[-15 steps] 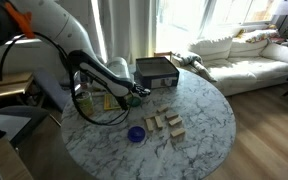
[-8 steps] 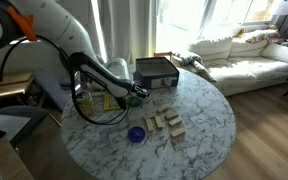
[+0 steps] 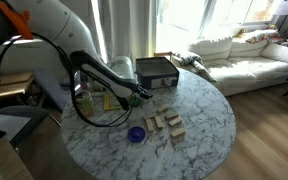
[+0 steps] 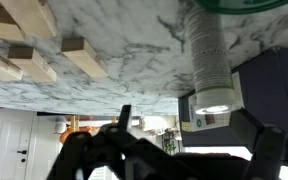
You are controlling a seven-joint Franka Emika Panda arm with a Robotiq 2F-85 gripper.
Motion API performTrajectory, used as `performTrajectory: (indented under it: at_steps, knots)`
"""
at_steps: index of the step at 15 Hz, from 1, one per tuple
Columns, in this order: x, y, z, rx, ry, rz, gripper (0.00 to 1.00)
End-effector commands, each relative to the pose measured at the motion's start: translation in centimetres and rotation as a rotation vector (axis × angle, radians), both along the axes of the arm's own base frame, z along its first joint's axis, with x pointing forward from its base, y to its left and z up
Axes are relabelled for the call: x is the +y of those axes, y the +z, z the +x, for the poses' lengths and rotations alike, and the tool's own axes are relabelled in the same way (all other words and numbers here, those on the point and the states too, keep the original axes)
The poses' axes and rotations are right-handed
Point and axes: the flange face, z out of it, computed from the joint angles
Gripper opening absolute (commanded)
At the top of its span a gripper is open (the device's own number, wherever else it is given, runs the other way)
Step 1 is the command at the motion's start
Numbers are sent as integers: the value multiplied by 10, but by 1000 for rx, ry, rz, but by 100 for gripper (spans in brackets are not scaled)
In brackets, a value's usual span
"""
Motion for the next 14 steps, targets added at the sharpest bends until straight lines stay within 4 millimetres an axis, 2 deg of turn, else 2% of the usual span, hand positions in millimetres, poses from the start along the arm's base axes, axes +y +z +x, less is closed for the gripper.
performTrajectory:
  at_steps: [1,5,8,10,14]
  knots:
    - [-15,31,-6,48,35,39,100]
    - [-18,65,-5,86,74,103,100]
    - [-24,77,-18,199,88,138,100]
    - [-29,77,-28,298,83,116,100]
    - [-10,94,-17,412,133,76,100]
